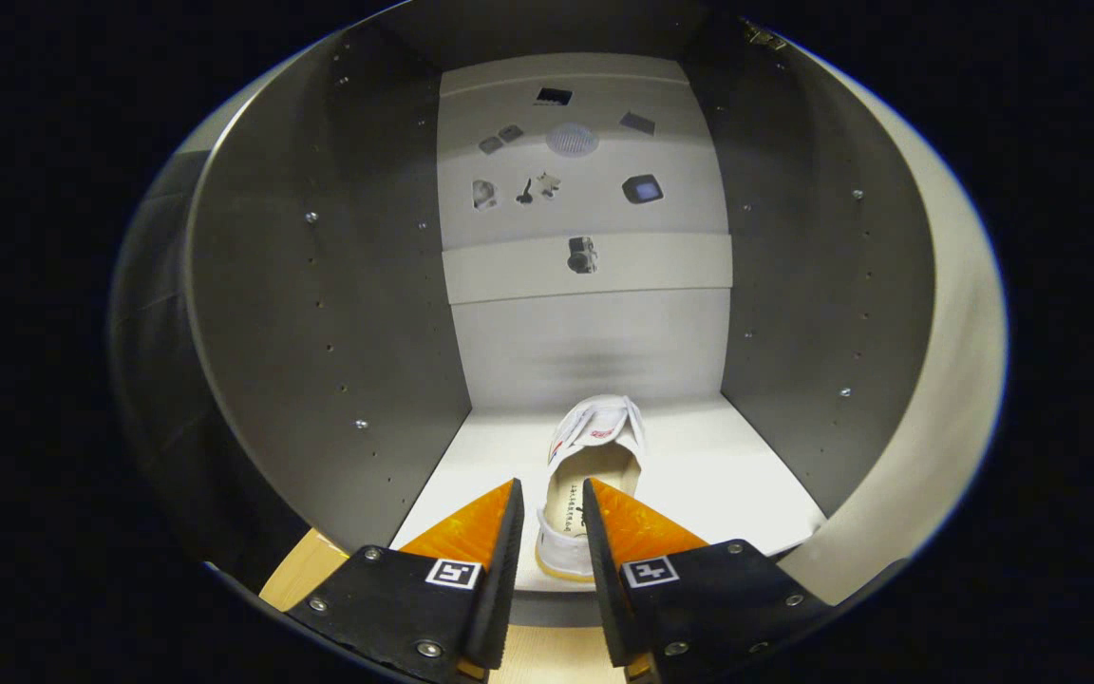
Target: Open the shoe cabinet door, grab the shoes and put them into the shoe cabinet, then close the shoe cabinet door.
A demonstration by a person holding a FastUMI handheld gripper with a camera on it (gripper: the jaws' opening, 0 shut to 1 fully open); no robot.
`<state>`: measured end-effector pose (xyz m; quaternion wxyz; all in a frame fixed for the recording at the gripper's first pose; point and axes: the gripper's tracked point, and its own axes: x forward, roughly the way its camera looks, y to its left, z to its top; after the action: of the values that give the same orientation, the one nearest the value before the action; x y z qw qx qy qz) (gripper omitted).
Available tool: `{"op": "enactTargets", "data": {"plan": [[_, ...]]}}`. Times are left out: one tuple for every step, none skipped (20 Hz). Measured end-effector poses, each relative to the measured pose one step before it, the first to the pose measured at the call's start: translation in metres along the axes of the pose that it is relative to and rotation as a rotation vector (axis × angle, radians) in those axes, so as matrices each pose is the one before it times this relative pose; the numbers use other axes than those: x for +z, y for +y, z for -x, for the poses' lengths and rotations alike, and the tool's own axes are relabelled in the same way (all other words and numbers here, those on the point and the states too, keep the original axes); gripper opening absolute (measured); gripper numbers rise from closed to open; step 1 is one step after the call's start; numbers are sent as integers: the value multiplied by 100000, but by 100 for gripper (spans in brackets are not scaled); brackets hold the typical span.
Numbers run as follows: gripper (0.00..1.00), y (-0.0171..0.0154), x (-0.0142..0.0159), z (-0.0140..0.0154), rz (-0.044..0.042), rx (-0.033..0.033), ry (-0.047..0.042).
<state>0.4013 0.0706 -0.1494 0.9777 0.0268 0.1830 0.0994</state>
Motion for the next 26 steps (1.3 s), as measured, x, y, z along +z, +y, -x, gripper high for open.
{"op": "enactTargets", "data": {"plan": [[40, 136, 273, 1708, -140, -332, -1666], [40, 73, 204, 1813, -99, -209, -1539], [40, 256, 237, 1991, -124, 128, -1517], [40, 111, 304, 1913, -136, -159, -1522], [40, 139, 28, 2065, -204, -320, -895], [40, -22, 120, 1997, -167, -717, -1125], [40, -157, 84, 1719, 402, -1218, -737], [40, -254, 23, 1795, 383, -1120, -844], [40, -261, -31, 1873, 189, -1642, -918], [40, -338, -124, 1780, 120, -916, -365], [40, -506, 111, 1737, 443, -1933, -1338], [40, -708, 4, 1687, 597, -1996, -489], [40, -628, -2, 1772, -418, -1525, -1052], [41, -677, 95, 1696, -821, -1033, -532], [42, -645, 83, 1477, -1332, -1444, -761], [42, -997, 104, 1546, -909, -1630, -786], [42, -1171, -173, 1102, -419, -2551, -505], [42, -1252, -26, 1480, 81, -2049, -503], [42, -1057, 315, 1411, -507, -2305, -798], [42, -1121, 208, 1179, -815, -1378, -598], [42, -1248, 167, 1186, -501, -2387, -108], [42, -1383, 229, 1034, -208, -2303, -758], [42, -1417, 165, 949, 12, -2354, -290], [42, -1382, 59, 737, -263, -1879, 60], [42, -1035, 156, 651, -1123, -1315, 210], [42, -974, 230, 415, -486, -815, -215]]}}
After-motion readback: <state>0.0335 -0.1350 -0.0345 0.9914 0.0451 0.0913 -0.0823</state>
